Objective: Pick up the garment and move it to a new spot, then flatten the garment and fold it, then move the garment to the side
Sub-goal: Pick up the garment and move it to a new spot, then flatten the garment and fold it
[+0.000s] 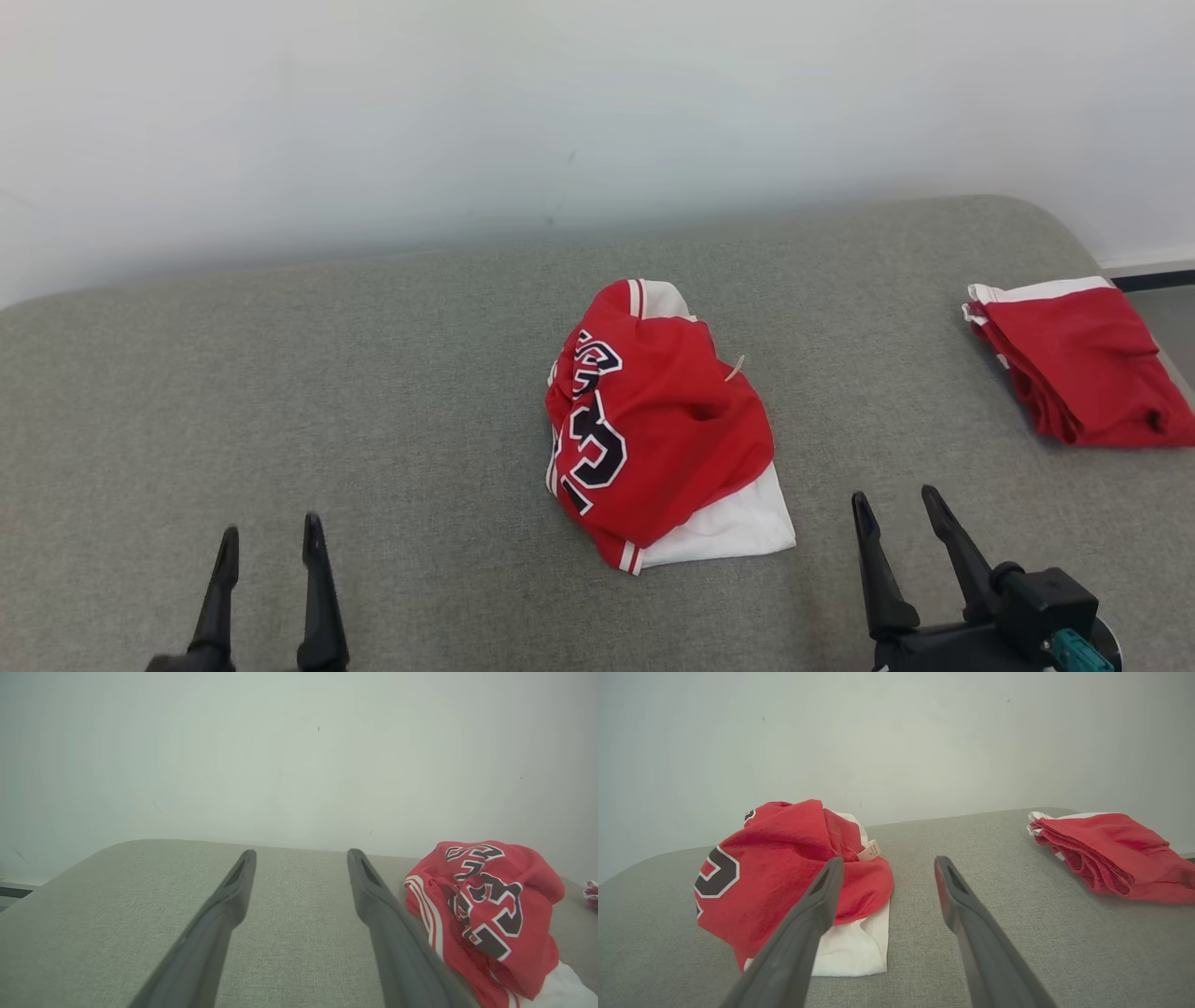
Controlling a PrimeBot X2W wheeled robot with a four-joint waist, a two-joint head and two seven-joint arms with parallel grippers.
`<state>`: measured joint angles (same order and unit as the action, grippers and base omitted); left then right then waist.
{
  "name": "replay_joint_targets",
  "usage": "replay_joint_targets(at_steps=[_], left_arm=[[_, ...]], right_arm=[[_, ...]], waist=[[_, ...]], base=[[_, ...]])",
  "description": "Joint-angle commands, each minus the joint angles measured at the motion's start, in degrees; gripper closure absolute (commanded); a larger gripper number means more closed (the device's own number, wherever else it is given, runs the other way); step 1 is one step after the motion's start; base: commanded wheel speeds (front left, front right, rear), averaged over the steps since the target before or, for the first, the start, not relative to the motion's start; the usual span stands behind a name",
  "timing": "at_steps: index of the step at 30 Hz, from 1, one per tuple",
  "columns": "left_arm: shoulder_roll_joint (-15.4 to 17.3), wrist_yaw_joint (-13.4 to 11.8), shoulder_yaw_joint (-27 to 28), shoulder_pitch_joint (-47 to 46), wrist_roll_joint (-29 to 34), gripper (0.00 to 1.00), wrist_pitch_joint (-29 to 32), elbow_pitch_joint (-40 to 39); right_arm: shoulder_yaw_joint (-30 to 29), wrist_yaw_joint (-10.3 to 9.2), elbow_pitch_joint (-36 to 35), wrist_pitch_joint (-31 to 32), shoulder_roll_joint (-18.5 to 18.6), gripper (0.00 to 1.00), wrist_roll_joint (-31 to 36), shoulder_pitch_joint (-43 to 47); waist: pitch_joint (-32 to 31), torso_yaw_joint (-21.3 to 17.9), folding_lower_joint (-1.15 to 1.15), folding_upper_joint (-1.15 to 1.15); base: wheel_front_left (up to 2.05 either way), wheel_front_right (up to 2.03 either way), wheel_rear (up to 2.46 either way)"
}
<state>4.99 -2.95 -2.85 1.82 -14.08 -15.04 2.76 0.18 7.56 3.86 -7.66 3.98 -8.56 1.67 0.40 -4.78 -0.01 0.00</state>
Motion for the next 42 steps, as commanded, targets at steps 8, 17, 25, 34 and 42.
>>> replay_joint_targets(at_steps=[8,17,25,34,42], left_arm=[[1.5,2.6,2.5,5.1,3.7,0.00,-0.2,1.6],[0.8,4.4,4.4,6.1,5.1,0.00,-0.2,3.5],[0.0,5.4,5.1,5.3,5.7,0.00,-0.2,4.8],[-0.6,6.2,5.5,4.8,6.4,0.00,-0.2,5.6],[-0.8,6.7,6.0,4.4,6.7,0.00,-0.2,5.9]], right_arm=[[-1.9,-0.12,1.7,-0.6,-0.3,0.00,1.0,2.6],[-2.3,-0.12,3.1,-1.2,0.1,0.00,1.7,2.8],[-1.3,-0.12,3.8,-1.3,-0.4,0.00,1.5,1.8],[-1.2,-0.12,3.5,-1.2,-0.6,0.00,1.6,1.7],[-0.9,-0.12,3.4,-1.1,-0.7,0.00,1.3,1.6]], waist=[[-0.8,0.8,0.01,0.00],[-0.7,0.6,0.01,0.00],[-0.2,0.1,0.01,0.00],[0.0,0.2,0.01,0.00],[0.0,0.2,0.01,0.00]], base=[[0.00,0.00,0.00],[0.00,0.00,0.00],[0.00,0.00,0.00],[0.00,0.00,0.00],[0.00,0.00,0.00]])
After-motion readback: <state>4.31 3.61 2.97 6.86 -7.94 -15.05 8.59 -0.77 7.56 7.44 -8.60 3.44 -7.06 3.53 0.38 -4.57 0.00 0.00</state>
